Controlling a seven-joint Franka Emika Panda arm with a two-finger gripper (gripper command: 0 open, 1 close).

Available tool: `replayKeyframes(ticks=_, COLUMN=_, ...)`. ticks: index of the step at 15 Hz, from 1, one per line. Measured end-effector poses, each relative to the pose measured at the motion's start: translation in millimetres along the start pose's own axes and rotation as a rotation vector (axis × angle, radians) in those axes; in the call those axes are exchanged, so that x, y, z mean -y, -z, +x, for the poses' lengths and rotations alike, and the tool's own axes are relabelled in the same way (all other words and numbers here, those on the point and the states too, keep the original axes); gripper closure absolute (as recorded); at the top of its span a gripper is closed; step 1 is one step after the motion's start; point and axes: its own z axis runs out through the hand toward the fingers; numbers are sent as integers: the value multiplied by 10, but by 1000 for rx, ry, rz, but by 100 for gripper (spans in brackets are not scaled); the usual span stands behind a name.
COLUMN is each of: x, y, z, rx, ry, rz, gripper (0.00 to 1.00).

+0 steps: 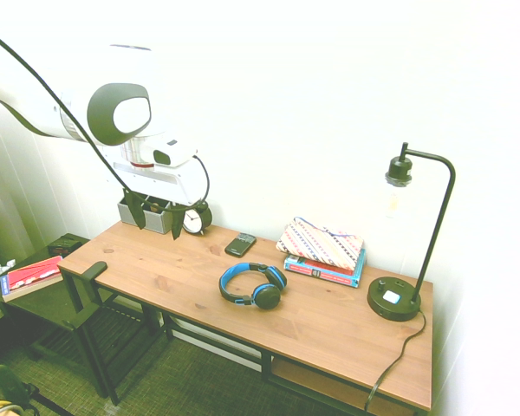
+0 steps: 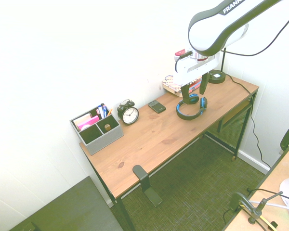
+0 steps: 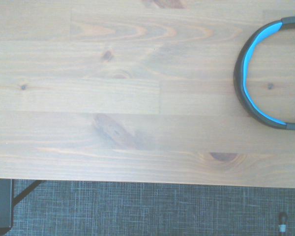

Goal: Hang the headphone

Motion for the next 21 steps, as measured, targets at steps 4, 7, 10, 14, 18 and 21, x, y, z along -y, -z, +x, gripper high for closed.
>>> replayKeyframes(ticks=4, x=35, y=-71, z=9, rx=-30, ry=35, rz=-22, gripper=0)
replayKeyframes(ticks=7, x=148, y=-350, z=84, rx=-89, ry=71, rz=-33, gripper=0)
replayKeyframes(ticks=10, x=316, y=-774, z=204, rx=-134, ry=80, rz=-28, gripper=0)
replayKeyframes(ticks=14, x=419, y=-1273, z=462, rx=-142, ry=50, rz=-58, gripper=0)
replayKeyframes(ticks=18, x=491, y=-1662, z=645, rx=-131, ry=11, rz=-77, gripper=100)
replayKeyframes(ticks=21, x=518, y=-1879, z=781, rx=-135, ry=0, rz=-85, gripper=100)
